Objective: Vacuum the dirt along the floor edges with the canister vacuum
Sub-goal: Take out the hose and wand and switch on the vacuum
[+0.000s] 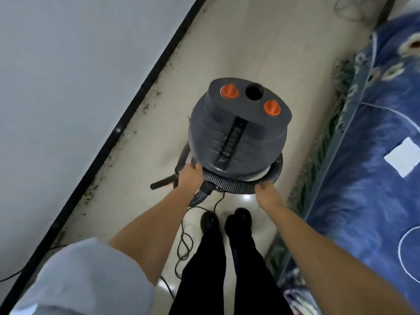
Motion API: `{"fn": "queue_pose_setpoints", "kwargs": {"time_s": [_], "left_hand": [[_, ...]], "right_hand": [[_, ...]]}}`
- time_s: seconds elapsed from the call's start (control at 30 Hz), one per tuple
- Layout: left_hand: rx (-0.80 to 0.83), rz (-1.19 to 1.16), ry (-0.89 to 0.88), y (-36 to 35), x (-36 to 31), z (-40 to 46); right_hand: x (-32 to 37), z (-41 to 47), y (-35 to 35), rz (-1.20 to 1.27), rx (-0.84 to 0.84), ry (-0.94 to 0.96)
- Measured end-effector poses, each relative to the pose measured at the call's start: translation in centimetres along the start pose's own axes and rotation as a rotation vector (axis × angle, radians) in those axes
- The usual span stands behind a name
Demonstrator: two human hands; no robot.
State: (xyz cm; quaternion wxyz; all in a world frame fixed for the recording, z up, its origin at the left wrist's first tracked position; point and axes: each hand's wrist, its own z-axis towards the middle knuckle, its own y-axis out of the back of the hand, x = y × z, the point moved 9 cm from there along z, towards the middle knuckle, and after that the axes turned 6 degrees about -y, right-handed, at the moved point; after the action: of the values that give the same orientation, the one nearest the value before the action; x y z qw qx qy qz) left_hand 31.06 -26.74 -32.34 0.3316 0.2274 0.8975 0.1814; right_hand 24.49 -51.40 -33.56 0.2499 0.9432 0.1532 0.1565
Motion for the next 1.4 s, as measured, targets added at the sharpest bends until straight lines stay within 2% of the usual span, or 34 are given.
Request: {"fn": "queue_pose_setpoints", "kwargs": {"time_s": [0.07,0.13,0.23,0.3,0.37,0.5,0.63,0.77,0.87,1.03,1.13,1.23,1.33,1.4], "left_hand": [[-0.051,-0.127,0.143,-1.3,2.4,2.1],[-0.081,-0.312,0.294,-2.9,4.3,3.5],[-0.068,-0.931,0.508,-6.0,5.3,4.7],[-0.07,-1.227,0.592,-6.8,4.8,4.9],[-0.061,-1.278,0.617,-7.1,4.6,4.6],[-0.065,-1.262,0.565,-6.6,3.9,3.4],[-0.093,-1.28,0.489,-5.2,2.5,1.1],[-0.06,-1.689,0.439,-3.6,-1.4,-0.8],[-0.064,-1.806,0.376,-0.9,-4.7,-2.2],[0.071,-1.782,0.08,4.6,-13.2,-5.0],[0.143,-1.655,-0.153,8.1,-19.4,-6.8],[0.119,-1.493,-0.357,11.1,-24.7,-8.6],[0.044,-1.372,-0.517,14.3,-29.3,-10.9],[-0.038,-1.284,-0.591,16.3,-31.7,-12.2]], "right_hand": [[-1.7,2.8,-1.9,0.215,0.0,-0.145],[-3.3,4.5,-4.3,0.544,0.078,-0.335],[-3.5,6.1,-6.6,0.971,0.171,-0.463],[-3.0,6.9,-7.1,1.157,0.191,-0.488],[-2.7,7.0,-7.2,1.228,0.202,-0.51],[-2.0,5.8,-5.8,1.179,0.19,-0.518],[-1.3,3.7,-3.2,1.176,0.155,-0.516],[-0.4,1.2,0.6,1.236,0.108,-0.424],[1.2,-1.0,3.9,1.262,0.083,-0.336],[7.2,-5.3,9.9,1.35,0.194,-0.182],[11.0,-6.4,13.2,1.459,0.263,-0.083],[14.9,-7.6,16.4,1.585,0.294,0.027],[19.1,-10.1,18.7,1.734,0.421,0.136],[21.8,-12.2,19.7,1.689,0.454,0.249]]}}
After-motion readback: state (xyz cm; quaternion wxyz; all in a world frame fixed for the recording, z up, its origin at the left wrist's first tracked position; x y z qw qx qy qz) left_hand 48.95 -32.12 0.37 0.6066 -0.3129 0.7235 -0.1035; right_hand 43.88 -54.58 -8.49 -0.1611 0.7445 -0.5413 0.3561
